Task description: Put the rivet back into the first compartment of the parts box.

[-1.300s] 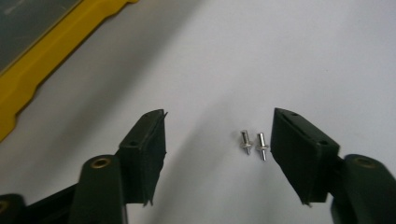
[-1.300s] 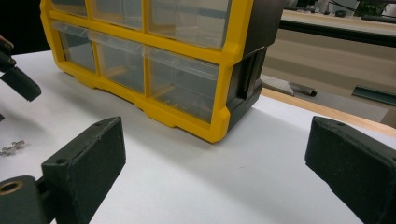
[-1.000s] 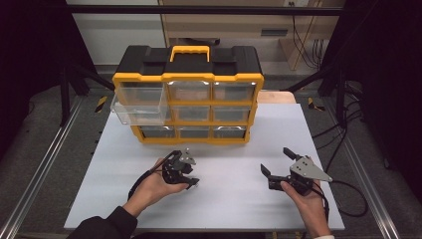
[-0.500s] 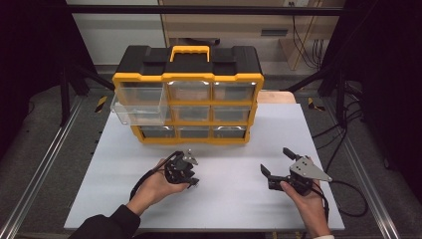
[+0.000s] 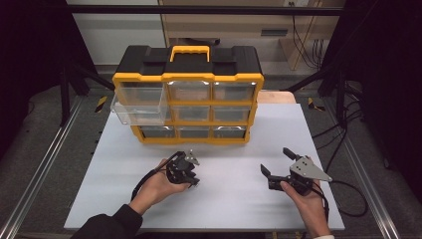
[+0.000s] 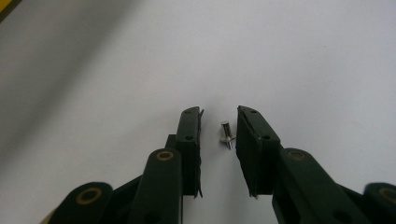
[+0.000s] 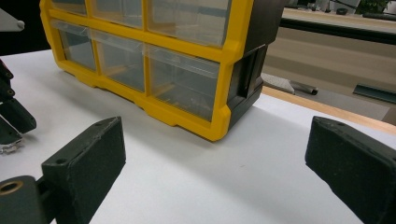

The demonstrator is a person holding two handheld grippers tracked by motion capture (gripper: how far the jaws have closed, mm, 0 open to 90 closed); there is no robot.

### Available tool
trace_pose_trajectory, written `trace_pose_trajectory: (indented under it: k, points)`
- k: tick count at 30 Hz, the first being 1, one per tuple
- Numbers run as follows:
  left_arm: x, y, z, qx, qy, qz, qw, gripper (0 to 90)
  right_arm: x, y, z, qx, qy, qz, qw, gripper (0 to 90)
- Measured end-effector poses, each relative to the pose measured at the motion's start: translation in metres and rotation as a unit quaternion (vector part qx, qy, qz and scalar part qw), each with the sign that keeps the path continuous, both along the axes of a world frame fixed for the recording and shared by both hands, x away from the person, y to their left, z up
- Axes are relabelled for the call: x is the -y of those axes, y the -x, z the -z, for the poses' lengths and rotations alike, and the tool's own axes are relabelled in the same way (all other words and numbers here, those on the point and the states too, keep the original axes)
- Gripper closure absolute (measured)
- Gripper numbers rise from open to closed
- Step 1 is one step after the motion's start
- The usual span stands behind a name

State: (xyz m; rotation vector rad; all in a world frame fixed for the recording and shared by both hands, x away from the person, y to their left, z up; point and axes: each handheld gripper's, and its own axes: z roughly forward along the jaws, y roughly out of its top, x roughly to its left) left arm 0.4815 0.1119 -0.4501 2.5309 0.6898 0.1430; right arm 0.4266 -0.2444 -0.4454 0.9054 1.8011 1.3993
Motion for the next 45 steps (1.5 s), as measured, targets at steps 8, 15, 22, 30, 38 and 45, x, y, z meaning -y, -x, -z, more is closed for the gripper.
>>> trace_pose_trajectory:
  k: [8,15,22,30,38,45]
  points:
    - [0.0008,-0.0003,0.0016,-0.002,-0.001,0.001,1.0000,71.3,-0.0002,0.0000,0.0001,-0.001,0.000,0.000,1.0000,5.1]
    - [0.0025,0.0010,0.0049,-0.004,0.004,-0.005,1.0000,71.9,0.0001,0.0000,0.0001,0.000,0.000,-0.001,1.0000,5.1]
    - [0.0024,0.0006,0.0062,-0.003,0.005,-0.007,1.0000,73.2,-0.0001,0.0000,0.0001,-0.001,0.000,-0.001,1.0000,5.1]
    - [0.0008,-0.0003,0.0065,0.001,0.004,-0.008,1.0000,78.0,-0.0001,0.0000,0.0001,-0.001,0.000,-0.001,1.0000,5.1]
    - [-0.0002,-0.0004,0.0060,-0.001,0.004,-0.008,1.0000,79.6,-0.0002,0.0000,0.0002,-0.001,0.000,-0.001,1.0000,5.1]
    - [-0.0019,-0.0005,0.0049,0.000,0.005,-0.010,0.9999,79.8,-0.0002,0.0000,0.0001,-0.001,0.000,-0.001,1.0000,5.1]
